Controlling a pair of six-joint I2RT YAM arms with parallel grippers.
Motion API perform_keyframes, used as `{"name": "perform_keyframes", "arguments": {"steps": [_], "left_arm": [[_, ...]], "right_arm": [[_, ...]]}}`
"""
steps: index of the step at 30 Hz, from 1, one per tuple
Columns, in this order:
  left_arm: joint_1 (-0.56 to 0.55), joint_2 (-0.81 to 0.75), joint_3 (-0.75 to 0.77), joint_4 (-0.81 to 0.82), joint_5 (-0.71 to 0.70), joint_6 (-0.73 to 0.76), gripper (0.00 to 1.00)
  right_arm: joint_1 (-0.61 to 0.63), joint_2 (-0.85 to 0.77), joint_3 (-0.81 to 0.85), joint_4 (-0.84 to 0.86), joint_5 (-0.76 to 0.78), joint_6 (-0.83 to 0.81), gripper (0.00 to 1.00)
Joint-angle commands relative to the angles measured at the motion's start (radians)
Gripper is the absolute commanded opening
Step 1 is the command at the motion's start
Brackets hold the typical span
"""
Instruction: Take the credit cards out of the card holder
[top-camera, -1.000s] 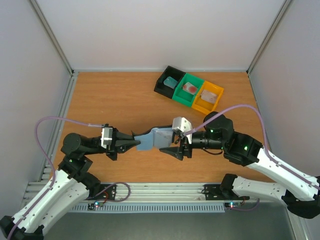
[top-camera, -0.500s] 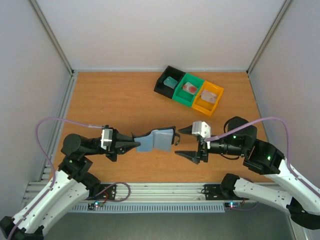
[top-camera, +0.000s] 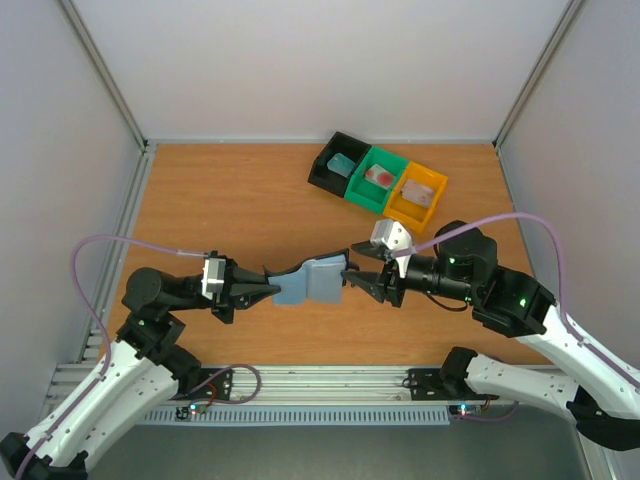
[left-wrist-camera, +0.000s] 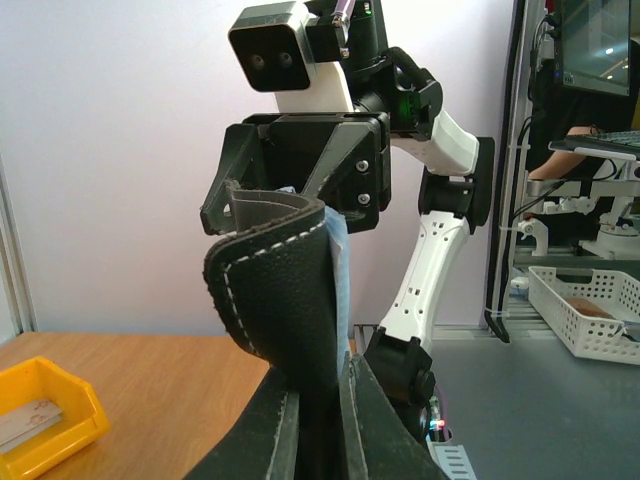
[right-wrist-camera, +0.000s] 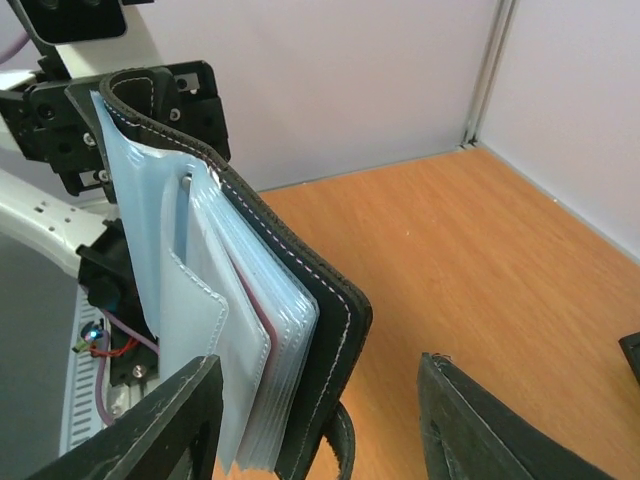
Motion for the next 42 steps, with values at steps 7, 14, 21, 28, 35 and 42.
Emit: {"name": "perform_keyframes", "arguments": {"steps": [7,14,21,28,35,42], "left_arm": [[0.000,-0.015,-0.003,0.063,0.006,0.001,0.00],[-0.001,-0.011,-0.002,0.070,0.007,-0.001,0.00],[-0.001,-0.011,0.005,0.065,0.014,-0.001,0.00],[-0.001,-0.003,0.006,0.073,0.016,0.000,0.00],[-0.002,-0.004,0.002,0.073,-0.010,-0.008,0.00],[-0.001,0.014,-0.003,-0.040,-0.222,-0.088,0.00]], "right_arm": [[-0.028,0.045,0.039,0.004,0.041,0.017,0.60],[-0.146,0.078,0.040,0.004,-0.179,0.034,0.77],[-0.163,0.170,0.052,0.013,-0.378,0.008,0.82],[-0.163,0.234,0.060,0.073,-0.469,0.014,0.82],[-0.164,0.291,0.076,0.140,-0.627,0.044,0.53],[-0.161,0.315,0.084,0.124,-0.675,0.094,0.17]]}}
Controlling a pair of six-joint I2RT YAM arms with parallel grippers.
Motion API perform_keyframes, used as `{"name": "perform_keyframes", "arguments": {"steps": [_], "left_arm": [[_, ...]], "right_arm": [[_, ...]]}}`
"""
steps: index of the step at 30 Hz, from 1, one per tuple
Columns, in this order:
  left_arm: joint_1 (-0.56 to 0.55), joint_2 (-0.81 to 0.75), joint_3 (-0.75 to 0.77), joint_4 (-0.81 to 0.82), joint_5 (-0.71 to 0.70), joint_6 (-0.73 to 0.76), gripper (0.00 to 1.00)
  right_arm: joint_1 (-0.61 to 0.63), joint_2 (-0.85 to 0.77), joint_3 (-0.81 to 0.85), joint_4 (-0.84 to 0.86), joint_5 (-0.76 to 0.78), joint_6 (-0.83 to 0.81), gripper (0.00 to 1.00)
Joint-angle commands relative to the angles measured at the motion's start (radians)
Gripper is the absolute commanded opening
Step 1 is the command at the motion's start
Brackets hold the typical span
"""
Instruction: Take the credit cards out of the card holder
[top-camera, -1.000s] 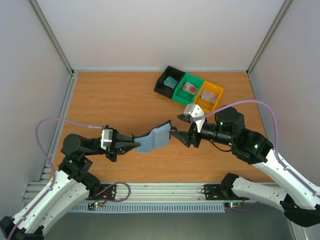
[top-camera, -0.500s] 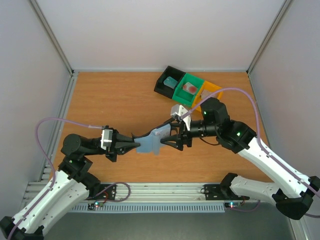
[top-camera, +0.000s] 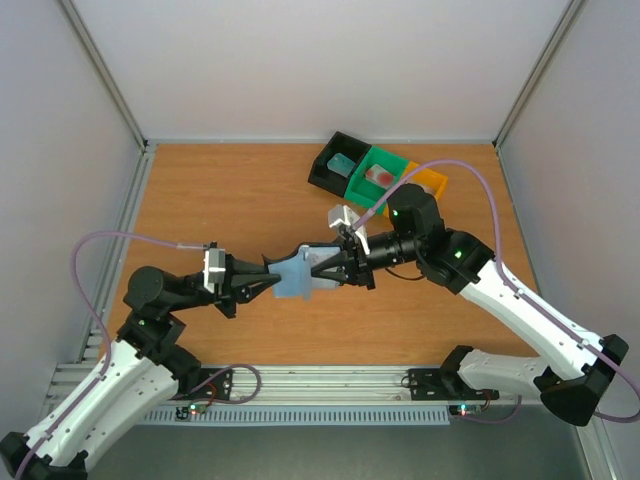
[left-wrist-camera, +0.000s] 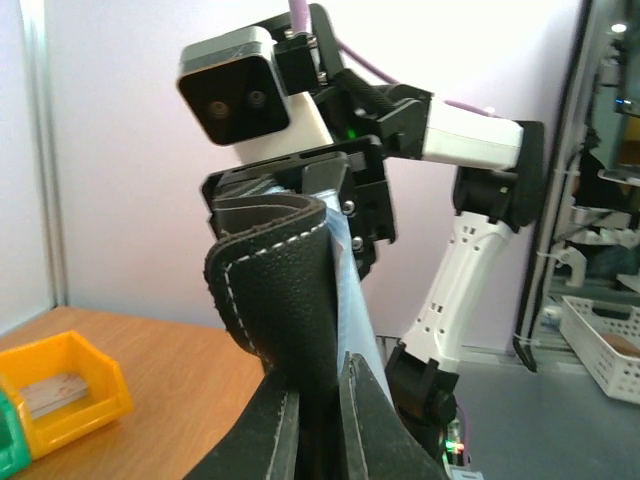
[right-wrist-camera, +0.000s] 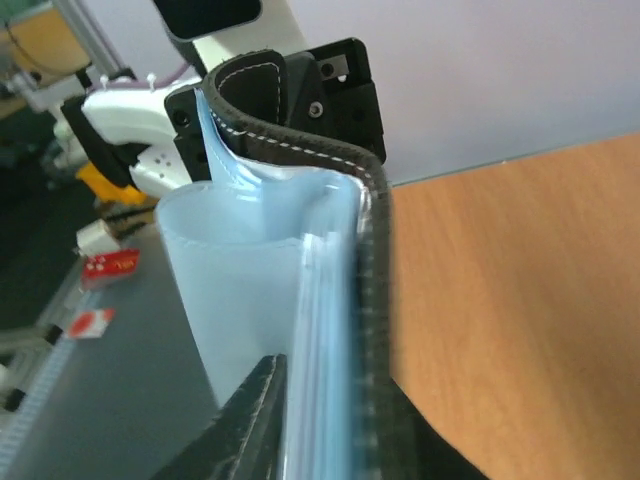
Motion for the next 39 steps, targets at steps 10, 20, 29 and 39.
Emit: {"name": "perform_keyframes", "arguments": {"steps": [10,20,29,39], "left_arm": [[-0.002,0.038,-0.031,-0.098,-0.154,-0.024,0.75],[-0.002,0.042,-0.039,-0.126,-0.233,0.024,0.52],[-0.002,0.024,-0.043,-0.120,-0.190,0.018,0.00],[0.005,0.021,-0.039,0.003,0.002,-0.078,0.00]], "right_arm": [[0.080,0.053,0.064,-0.014,0.346,0.188,0.01],[0.256,0.134,0.176,-0.095,0.686,0.203,0.01],[0.246,0.065,0.189,-0.135,0.566,0.114,0.07],[0.090,-0.044,0.056,-0.123,0.307,0.097,0.33]]}}
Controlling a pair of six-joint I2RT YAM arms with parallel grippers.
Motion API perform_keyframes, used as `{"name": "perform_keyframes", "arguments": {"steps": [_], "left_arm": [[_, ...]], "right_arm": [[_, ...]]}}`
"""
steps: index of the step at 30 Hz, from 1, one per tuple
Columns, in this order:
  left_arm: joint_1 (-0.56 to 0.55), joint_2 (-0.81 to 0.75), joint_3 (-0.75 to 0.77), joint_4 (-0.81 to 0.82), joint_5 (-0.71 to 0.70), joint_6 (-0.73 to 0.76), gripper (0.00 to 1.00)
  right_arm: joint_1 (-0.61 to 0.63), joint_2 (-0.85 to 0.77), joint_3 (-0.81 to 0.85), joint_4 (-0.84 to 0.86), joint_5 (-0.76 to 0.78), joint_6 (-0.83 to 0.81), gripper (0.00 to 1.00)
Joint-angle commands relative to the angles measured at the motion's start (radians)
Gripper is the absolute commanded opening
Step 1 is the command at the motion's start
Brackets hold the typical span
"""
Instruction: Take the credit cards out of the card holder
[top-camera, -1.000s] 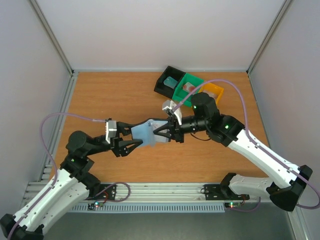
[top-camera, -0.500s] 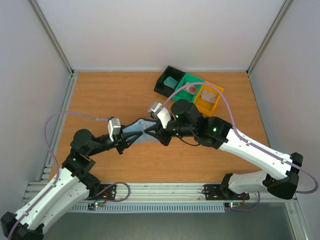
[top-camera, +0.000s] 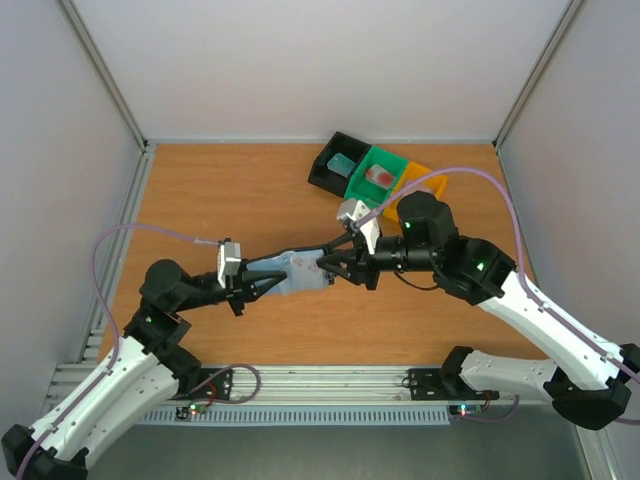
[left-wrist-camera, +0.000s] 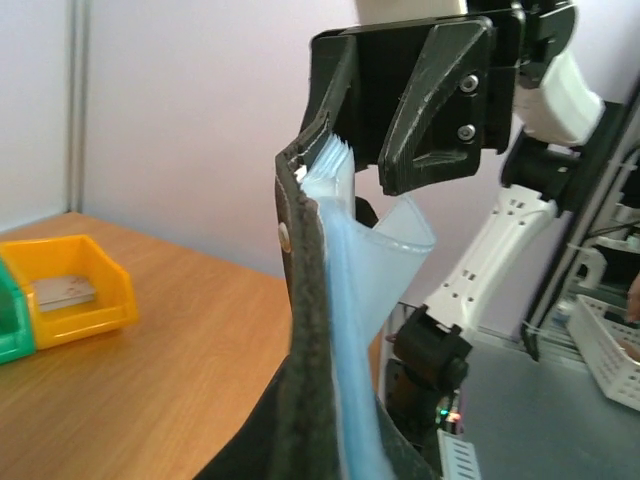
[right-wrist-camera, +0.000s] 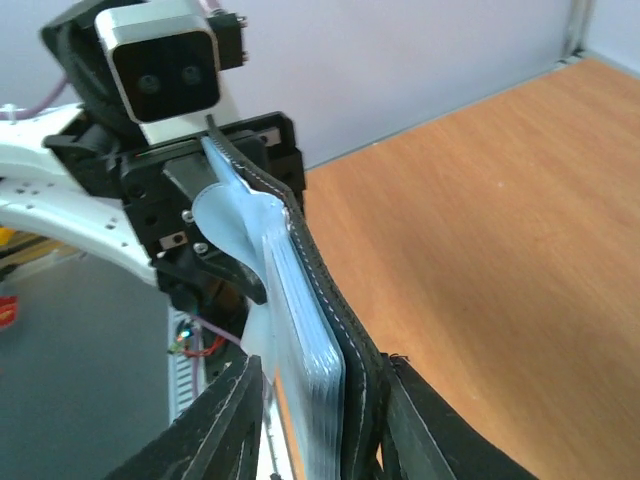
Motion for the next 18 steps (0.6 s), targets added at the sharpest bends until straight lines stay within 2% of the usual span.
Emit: {"name": "perform_keyframes", "arguments": {"steps": [1,4,6,10,12,13,15,16,18], "left_arm": [[0.003,-0.006,0.003,0.118,0.096,-0.045,0.00],[0.003,-0.003,0.010,0.123,0.094,-0.038,0.00],[0.003,-0.004,0.010,0.122,0.096,-0.039,0.00],[0.003,-0.006,0.007,0.116,0.095,-0.046,0.00],[0.003,-0.009,0.004,0.098,0.055,-0.045,0.00],[0.003,-0.012,0.002,0.082,0.014,-0.041,0.05],[0.004,-0.017,-0.001,0.043,-0.102,-0.021,0.37],[0.004,-0.018,-0.003,0.025,-0.156,-0.007,0.45],[0.006,-0.019,-0.005,-0.002,-0.232,0.033,0.48]], "right_arm": [[-0.006,0.020,-0.025,0.015,-0.124,-0.004,0.35],[-0.006,0.038,-0.044,0.038,-0.152,0.001,0.40],[-0.006,0.047,-0.054,0.045,-0.158,0.001,0.37],[-0.013,0.033,-0.065,0.048,-0.160,-0.009,0.05],[-0.035,0.011,-0.075,0.047,-0.138,0.010,0.01],[-0.060,0.002,-0.077,0.038,-0.114,0.028,0.01],[-0.098,-0.005,-0.074,-0.008,-0.010,0.073,0.01],[-0.106,0.000,-0.064,-0.053,0.086,0.098,0.01],[-0.113,0.032,-0.023,-0.171,0.301,0.150,0.01]]}}
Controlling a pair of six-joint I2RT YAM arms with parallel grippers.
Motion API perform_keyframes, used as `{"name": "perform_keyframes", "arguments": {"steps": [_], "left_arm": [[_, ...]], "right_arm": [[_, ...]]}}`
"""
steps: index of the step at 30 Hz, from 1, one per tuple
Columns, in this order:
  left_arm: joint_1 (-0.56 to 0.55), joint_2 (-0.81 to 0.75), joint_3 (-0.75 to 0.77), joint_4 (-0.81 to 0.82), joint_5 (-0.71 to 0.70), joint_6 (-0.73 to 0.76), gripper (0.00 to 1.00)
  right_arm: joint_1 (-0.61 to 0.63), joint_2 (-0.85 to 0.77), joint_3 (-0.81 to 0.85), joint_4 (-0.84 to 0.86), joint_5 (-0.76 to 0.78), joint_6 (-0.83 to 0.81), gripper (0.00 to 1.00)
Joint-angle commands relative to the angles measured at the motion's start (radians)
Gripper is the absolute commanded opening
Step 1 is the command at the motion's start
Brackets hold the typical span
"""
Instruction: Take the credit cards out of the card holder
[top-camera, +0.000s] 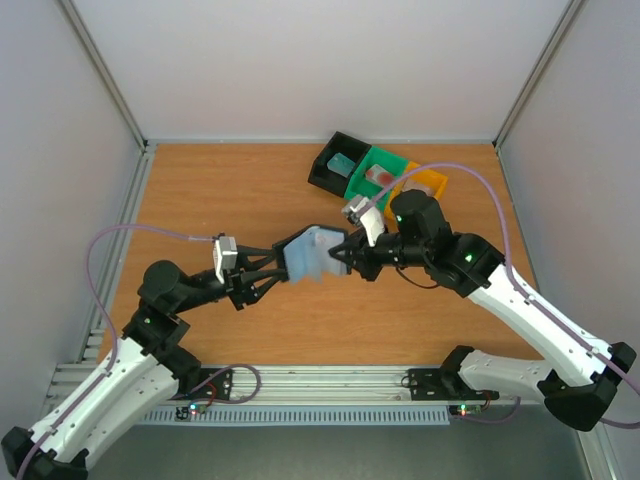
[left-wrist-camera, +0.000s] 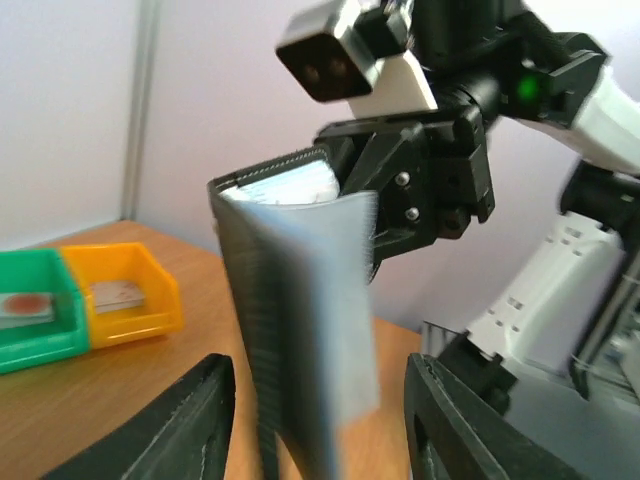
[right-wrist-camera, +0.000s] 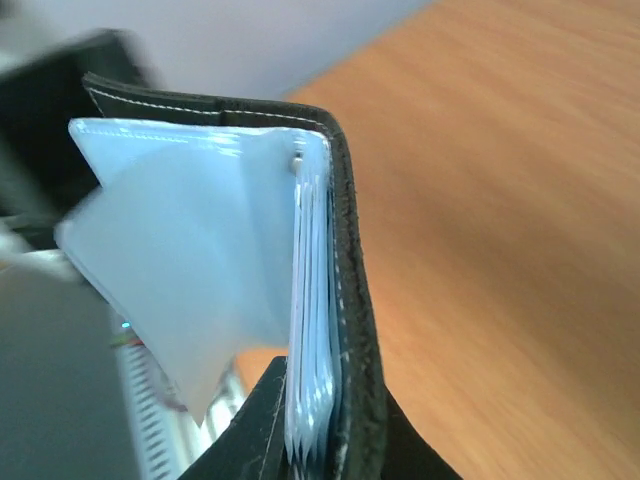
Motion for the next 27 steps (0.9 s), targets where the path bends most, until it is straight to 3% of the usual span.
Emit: {"name": "perform_keyframes", "arguments": {"steps": [1,3,7,11,13,20,27], "left_arm": [[0.006,-0.018,-0.005,-0.027,-0.204,0.087,0.48],[0.006,-0.018,-0.004,-0.041,-0.188,0.113,0.46],[0.006,-0.014,-0.009,-0.013,-0.070,0.112,0.43],[-0.004,0.001,-0.008,0.045,0.056,0.088,0.41],[-0.018,0.009,-0.007,0.054,0.081,0.087,0.41],[-0.033,0.012,-0.030,0.039,0.021,0.038,0.38],[-0.032,-0.014,-0.042,-0.052,-0.041,0.020,0.33]], "right_arm": [[-0.032,0.034,0.072,-0.215,0.461,0.134,0.01],[-0.033,0.073,0.110,-0.295,0.598,0.180,0.01],[-0.026,0.115,0.128,-0.301,0.639,0.216,0.01],[0.098,0.258,0.257,-0.395,0.875,0.210,0.01],[0.148,0.341,0.338,-0.450,0.897,0.192,0.01],[0.157,0.284,0.272,-0.179,0.431,0.131,0.01],[0.146,0.209,0.208,-0.046,0.049,0.043,0.01]]}}
